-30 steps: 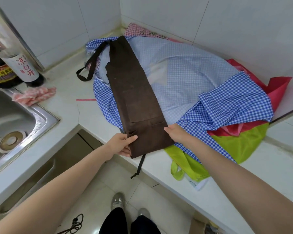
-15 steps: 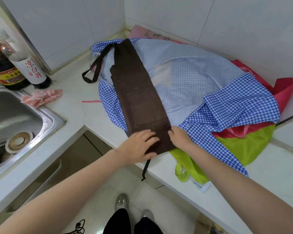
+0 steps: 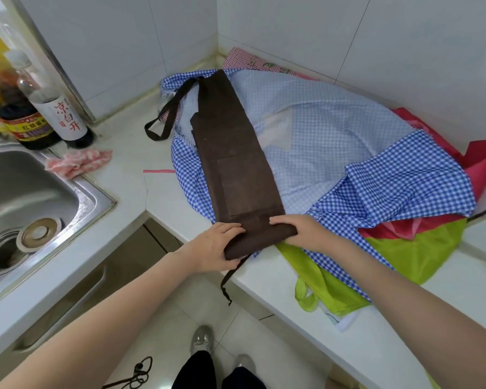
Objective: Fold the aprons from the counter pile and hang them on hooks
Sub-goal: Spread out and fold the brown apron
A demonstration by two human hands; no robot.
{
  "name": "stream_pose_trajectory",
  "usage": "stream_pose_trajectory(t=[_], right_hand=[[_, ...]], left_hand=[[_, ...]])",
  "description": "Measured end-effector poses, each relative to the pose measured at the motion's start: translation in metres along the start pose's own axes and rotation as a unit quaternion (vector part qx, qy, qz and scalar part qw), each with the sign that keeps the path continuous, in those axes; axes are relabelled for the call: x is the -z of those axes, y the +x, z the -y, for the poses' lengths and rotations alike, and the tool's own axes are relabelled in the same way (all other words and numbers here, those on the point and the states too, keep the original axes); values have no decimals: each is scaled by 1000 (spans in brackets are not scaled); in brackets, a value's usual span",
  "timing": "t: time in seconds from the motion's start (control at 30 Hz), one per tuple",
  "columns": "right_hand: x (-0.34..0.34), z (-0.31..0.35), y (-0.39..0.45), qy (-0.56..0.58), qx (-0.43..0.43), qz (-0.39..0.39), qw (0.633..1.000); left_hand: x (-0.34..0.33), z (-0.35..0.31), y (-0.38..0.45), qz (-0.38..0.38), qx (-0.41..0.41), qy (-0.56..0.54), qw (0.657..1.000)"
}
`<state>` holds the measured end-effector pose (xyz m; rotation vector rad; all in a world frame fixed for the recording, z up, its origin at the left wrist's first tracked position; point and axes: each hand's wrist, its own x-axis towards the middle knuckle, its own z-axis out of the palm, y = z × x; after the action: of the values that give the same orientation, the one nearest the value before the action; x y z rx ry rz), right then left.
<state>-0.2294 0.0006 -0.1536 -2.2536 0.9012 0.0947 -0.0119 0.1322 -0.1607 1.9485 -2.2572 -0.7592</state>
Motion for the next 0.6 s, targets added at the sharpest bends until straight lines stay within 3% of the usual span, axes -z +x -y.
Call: stream_pose_trajectory(t=[0.13,0.23,0.47,0.53,0.6], right_hand=[[22,-3,14,74,-57,-17,996],[21,2,28,113,-110,-65,985],[17,23,57,12,-170,-122,978],[13,28,63,-25,-186,-119,975],[9,29,69,-43,-208,-106,971]], left_hand=[[18,9,-3,-26,88,-168,981],[23,15,4,-56,174,-232,955],[15,23,18,-135,292,-376,869],[16,24,19,-143,304,-387,859],[21,24,19,-138,304,-365,869]])
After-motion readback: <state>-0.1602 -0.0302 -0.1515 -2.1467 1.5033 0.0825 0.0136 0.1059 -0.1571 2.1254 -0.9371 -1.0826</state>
